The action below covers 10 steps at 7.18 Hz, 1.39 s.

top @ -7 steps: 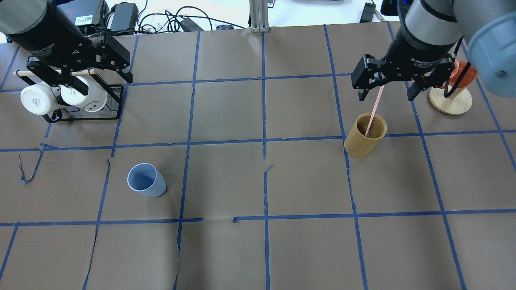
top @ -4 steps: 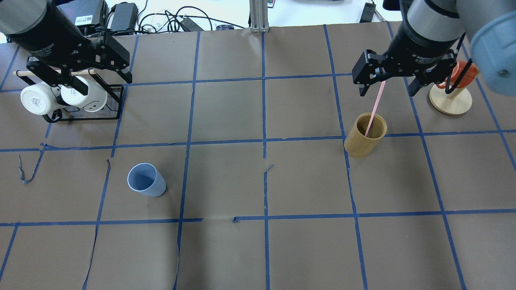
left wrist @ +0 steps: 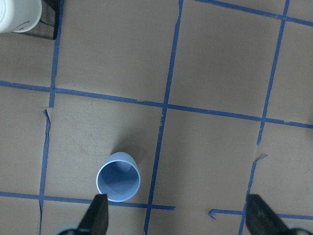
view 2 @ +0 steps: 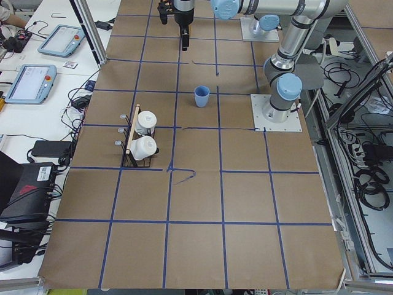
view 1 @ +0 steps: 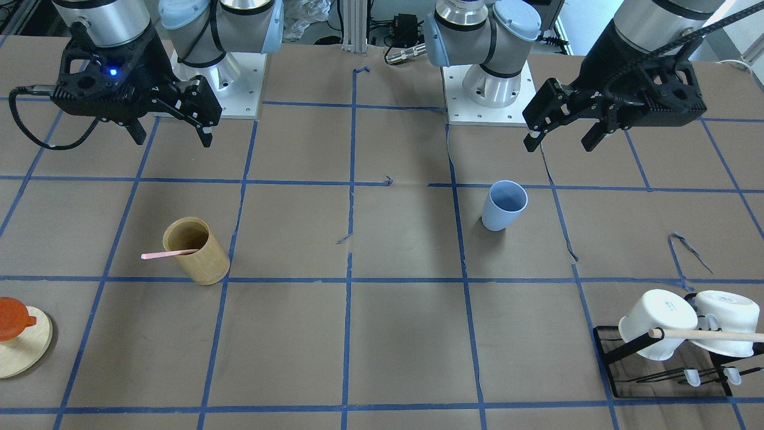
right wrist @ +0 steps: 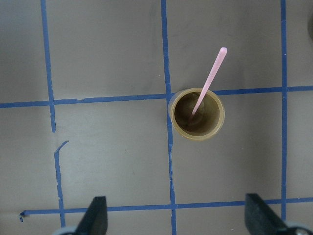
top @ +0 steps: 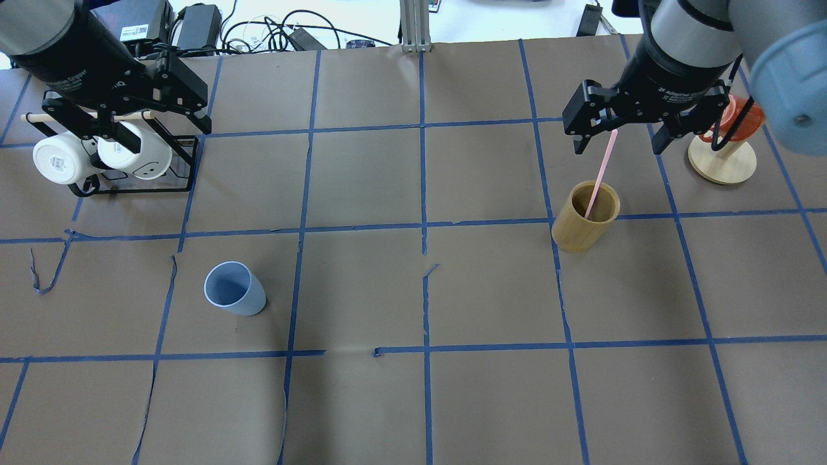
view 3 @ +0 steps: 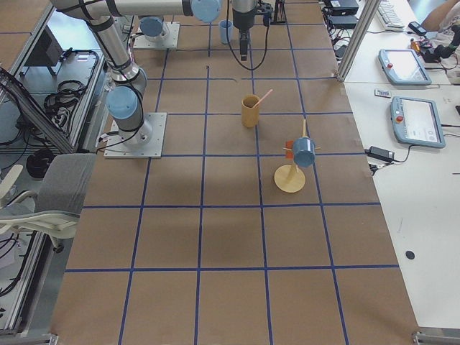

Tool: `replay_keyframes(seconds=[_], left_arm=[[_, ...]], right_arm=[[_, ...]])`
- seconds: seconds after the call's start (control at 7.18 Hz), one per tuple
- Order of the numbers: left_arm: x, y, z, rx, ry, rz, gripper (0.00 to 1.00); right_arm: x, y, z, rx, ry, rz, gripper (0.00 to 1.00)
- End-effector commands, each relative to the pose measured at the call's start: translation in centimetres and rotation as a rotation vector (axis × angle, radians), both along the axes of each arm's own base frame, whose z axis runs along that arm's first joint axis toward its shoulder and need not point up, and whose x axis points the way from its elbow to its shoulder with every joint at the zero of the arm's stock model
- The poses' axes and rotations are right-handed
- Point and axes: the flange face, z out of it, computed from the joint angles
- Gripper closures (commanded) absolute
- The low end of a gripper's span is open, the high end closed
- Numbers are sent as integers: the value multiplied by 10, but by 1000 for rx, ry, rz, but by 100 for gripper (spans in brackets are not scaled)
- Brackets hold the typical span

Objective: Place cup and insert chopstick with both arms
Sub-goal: 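Close the right gripper on the pink chopstick in the tan cup, then grasp the light blue cup with the left gripper while the right lifts the chopstick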

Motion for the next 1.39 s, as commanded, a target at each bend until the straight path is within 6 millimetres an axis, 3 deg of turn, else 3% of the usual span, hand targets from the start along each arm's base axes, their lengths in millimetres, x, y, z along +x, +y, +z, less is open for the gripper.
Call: replay_keyframes(seconds=[0.0, 0.28, 0.42, 0.7, 0.84, 1.11, 1.25], left_arm=[[0, 1, -9, 17, 3, -1, 0], [4, -13, -51, 19, 2, -23, 0], [5, -18, -88, 25, 1, -26, 0], [9, -9, -144, 81, -55, -95, 0], [6, 4, -179, 139, -41, -107, 0], [-6, 29, -234, 200, -31, -110, 0], [-9, 36, -246, 222, -29, -102, 0]], right_arm=[[-5, -3, -1, 1, 1, -8, 0], [-36, -19, -15, 29, -9, -67, 0], [-47, -22, -14, 22, -12, -91, 0], [-53, -62, -43, -65, -9, -100, 0], [-55, -76, -77, -14, -11, -105, 0], [-57, -92, -118, -67, -8, -91, 0], [-57, -93, -127, -115, -9, -90, 0]])
